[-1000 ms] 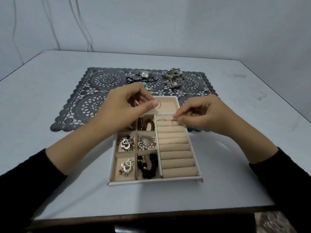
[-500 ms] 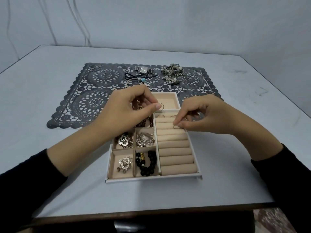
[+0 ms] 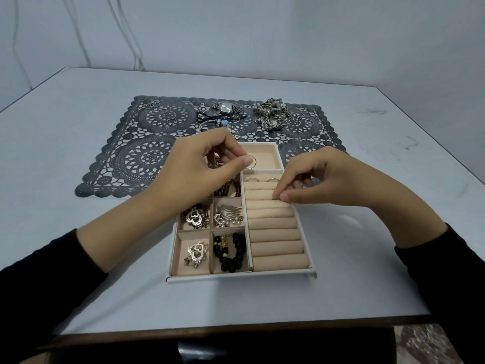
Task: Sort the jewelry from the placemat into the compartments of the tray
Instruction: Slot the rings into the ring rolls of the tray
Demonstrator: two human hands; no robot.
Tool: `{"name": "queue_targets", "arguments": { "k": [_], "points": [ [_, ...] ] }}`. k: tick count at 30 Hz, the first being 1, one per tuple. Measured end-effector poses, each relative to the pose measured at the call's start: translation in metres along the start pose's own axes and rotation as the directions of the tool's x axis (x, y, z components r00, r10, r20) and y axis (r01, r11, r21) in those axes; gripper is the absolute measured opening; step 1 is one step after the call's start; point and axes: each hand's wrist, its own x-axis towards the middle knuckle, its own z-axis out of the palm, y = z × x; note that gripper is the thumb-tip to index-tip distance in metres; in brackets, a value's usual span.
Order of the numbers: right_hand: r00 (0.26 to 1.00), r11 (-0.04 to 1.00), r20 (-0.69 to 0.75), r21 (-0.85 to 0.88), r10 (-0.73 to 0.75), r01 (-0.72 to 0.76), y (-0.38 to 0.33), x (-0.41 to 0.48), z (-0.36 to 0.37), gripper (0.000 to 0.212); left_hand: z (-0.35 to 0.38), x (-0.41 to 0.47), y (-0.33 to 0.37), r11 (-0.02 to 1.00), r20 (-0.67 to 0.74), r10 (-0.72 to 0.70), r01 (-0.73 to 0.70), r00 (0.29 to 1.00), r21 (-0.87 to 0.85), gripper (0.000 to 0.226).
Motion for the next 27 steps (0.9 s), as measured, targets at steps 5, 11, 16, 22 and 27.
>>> {"name": "queue_targets", "arguments": {
  "k": [5,11,16,22,27],
  "points": [
    [1.0,1.0,0.013,0.013,0.013,-0.013,-0.001,-0.0003,-0.0004,0.012,-0.0003,0.0001,0.0001,1.0,0.003,-0.001,0.001,1.0,0.002,0.012],
    [0.999,0.997,-0.012,0.07,0.046,-0.045,-0.0031,-0.0005,-0.0011,0.01,0.0001,-0.0001,-0.0002,1.0,0.009,0.008,-0.008,1.0,0.003,0.013],
    [0.997,0.994,-0.014,0.086,0.073,-0.072,-0.0041,0.0006,-0.0004,0.008,0.0004,-0.0004,0.0002,1.0,0.009,0.008,-0.008,1.0,0.014,0.012],
    [0.997,0.994,-0.01,0.085,0.075,-0.074,-0.0058,0.0016,0.0001,0.009,0.0002,-0.0005,-0.0001,1.0,0.014,0.011,-0.011,1.0,0.009,0.012],
    [0.997,0.994,-0.003,0.077,0.081,-0.081,-0.0071,0.0015,0.0007,0.01,0.0004,-0.0009,-0.0001,1.0,0.013,0.006,-0.006,1.0,0.004,0.012]
  ]
}}
